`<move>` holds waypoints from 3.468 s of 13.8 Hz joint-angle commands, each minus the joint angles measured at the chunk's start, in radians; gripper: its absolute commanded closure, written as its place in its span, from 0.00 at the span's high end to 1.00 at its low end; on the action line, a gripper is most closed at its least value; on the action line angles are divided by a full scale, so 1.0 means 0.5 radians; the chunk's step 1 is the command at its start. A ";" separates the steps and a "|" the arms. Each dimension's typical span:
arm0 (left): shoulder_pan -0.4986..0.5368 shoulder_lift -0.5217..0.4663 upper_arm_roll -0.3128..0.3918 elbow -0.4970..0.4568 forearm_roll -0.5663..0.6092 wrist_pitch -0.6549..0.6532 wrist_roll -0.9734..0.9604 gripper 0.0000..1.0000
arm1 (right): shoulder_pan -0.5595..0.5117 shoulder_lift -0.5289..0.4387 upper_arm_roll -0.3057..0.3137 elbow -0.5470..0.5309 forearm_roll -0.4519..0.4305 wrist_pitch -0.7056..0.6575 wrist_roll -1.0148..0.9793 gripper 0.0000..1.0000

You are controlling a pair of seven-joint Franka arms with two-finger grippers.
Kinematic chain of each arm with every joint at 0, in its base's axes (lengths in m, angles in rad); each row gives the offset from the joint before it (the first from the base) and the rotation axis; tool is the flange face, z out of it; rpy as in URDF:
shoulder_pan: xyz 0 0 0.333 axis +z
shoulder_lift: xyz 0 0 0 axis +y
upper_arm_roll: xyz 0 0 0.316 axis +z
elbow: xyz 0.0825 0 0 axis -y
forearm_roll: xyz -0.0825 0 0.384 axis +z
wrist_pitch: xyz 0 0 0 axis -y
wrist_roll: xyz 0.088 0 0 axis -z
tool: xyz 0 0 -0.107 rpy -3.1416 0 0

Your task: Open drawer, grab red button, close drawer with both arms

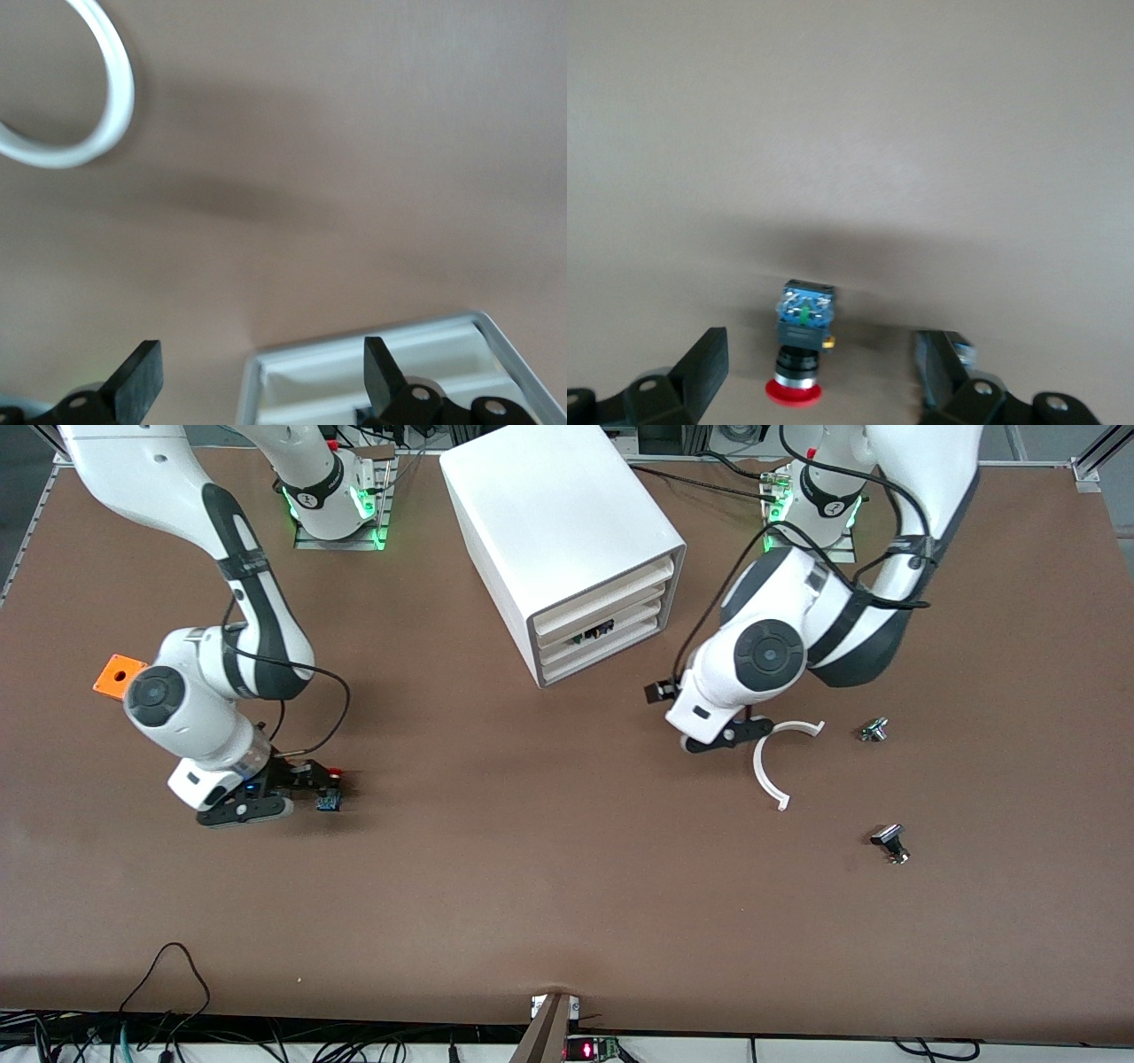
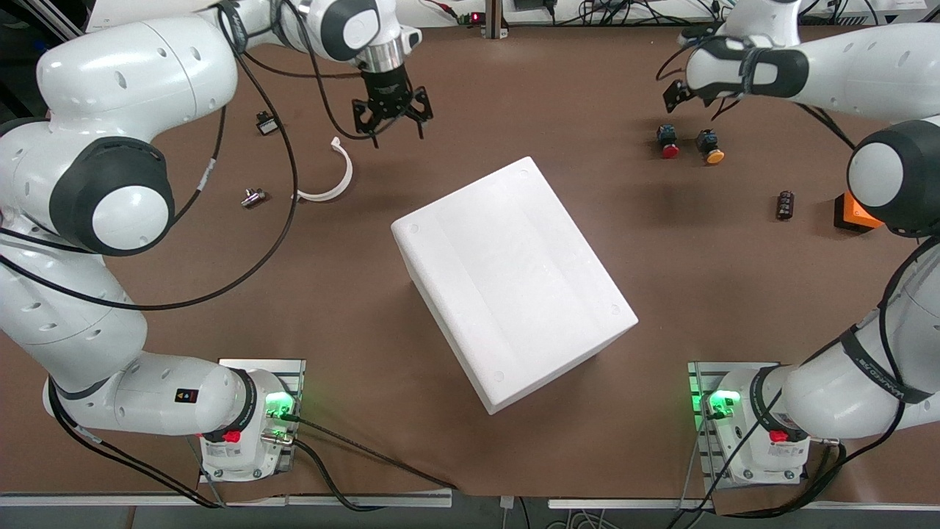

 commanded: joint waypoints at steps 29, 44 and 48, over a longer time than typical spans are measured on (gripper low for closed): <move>0.019 -0.840 0.965 -0.097 -0.097 -0.207 1.881 1.00 | -0.315 -0.846 0.235 0.734 -0.010 -1.751 0.378 0.99; -0.064 -0.600 0.944 0.311 -0.081 -0.642 1.718 1.00 | -0.446 -0.979 0.466 0.694 -0.188 -1.922 0.449 0.99; -0.079 -0.588 0.944 0.318 -0.081 -0.642 1.703 1.00 | -0.446 -0.973 0.491 0.691 -0.169 -1.904 0.464 0.99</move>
